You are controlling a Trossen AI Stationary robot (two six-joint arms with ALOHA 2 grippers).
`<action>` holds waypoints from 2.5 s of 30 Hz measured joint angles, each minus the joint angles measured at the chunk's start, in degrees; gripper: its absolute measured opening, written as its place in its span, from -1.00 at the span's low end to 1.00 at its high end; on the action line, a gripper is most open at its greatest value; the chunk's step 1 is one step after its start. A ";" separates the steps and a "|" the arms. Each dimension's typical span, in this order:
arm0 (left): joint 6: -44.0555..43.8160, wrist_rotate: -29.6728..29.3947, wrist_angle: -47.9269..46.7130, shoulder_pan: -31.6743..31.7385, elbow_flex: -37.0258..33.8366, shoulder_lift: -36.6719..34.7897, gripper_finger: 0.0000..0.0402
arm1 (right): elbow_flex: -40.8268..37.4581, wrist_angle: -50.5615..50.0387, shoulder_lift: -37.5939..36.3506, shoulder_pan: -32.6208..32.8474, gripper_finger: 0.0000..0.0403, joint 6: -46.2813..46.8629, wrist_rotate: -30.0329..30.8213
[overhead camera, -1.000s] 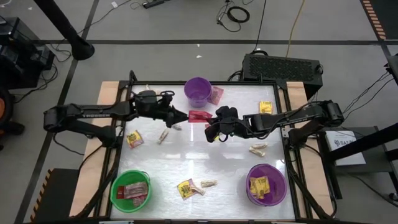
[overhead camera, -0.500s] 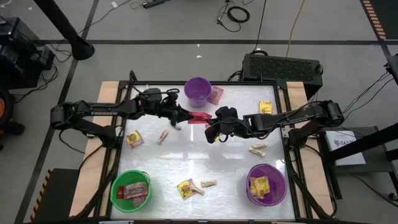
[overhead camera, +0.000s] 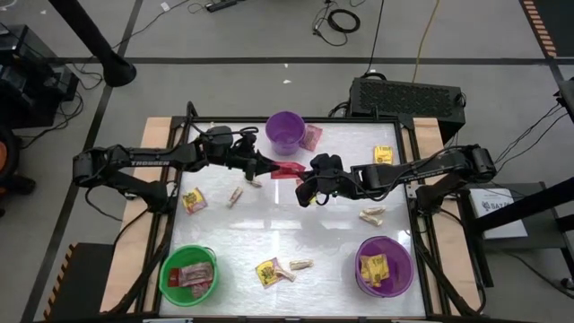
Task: Sort candy by brand, put in halloween buckets
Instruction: Put the red candy into the green bucket
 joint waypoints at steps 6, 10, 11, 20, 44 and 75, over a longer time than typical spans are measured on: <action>1.47 0.00 -0.04 0.00 0.00 -0.01 -0.73 | 0.00 0.25 -0.02 0.00 -1.00 -0.22 -0.42; 3.42 0.00 -0.20 0.00 0.00 -0.01 -0.96 | 0.00 0.21 -0.04 -0.02 -1.00 -0.86 -1.75; 4.12 0.00 -0.22 0.00 0.00 -0.01 -0.97 | 0.00 0.19 -0.04 -0.02 -1.00 -0.95 -1.73; 5.65 0.00 -0.22 0.00 0.00 -0.01 -0.99 | 0.00 0.19 -0.50 -0.11 -0.96 -2.79 -2.93; 21.45 0.83 -53.50 -7.19 18.43 -12.80 -1.00 | 0.08 -13.03 -11.78 -13.72 -0.22 -19.02 -15.56; -20.49 -2.19 -83.08 -53.01 21.96 -17.23 -1.00 | 0.04 0.37 17.98 -30.57 -0.22 -20.96 -20.81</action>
